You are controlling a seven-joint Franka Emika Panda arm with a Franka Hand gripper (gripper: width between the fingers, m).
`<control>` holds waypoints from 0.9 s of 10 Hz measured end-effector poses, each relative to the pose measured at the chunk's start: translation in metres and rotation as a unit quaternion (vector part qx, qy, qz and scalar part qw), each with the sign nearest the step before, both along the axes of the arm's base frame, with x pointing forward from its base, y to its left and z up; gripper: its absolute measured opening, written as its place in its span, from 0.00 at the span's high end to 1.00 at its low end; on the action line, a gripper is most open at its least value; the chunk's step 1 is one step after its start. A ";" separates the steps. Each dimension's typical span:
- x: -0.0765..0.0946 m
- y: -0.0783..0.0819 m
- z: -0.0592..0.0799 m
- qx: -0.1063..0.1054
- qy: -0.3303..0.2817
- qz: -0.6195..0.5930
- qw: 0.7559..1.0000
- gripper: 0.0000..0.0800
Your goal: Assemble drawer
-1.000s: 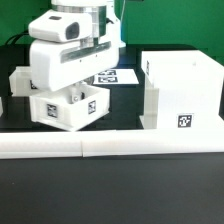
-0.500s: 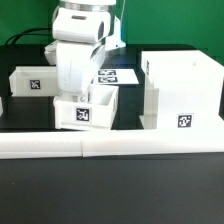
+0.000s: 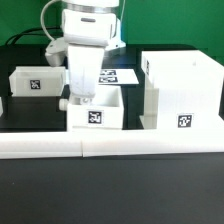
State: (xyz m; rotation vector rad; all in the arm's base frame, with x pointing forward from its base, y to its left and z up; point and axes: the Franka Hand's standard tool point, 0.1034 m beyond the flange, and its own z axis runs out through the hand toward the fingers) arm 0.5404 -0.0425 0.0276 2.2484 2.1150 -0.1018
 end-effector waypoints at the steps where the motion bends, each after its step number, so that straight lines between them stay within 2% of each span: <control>1: -0.002 -0.002 -0.001 0.000 0.002 -0.002 1.000 0.95; 3: -0.001 0.001 -0.002 0.001 -0.008 -0.009 1.000 0.95; 5: 0.001 0.014 -0.003 0.005 -0.012 -0.016 1.000 0.95; 8: 0.000 0.013 -0.005 0.006 -0.025 -0.016 1.000 0.95; 9: 0.000 0.022 -0.007 0.009 -0.025 -0.009 1.000 0.95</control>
Offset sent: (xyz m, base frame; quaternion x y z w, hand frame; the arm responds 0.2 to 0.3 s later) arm 0.0039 0.0248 -0.0069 -0.0085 0.0103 0.0125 0.9998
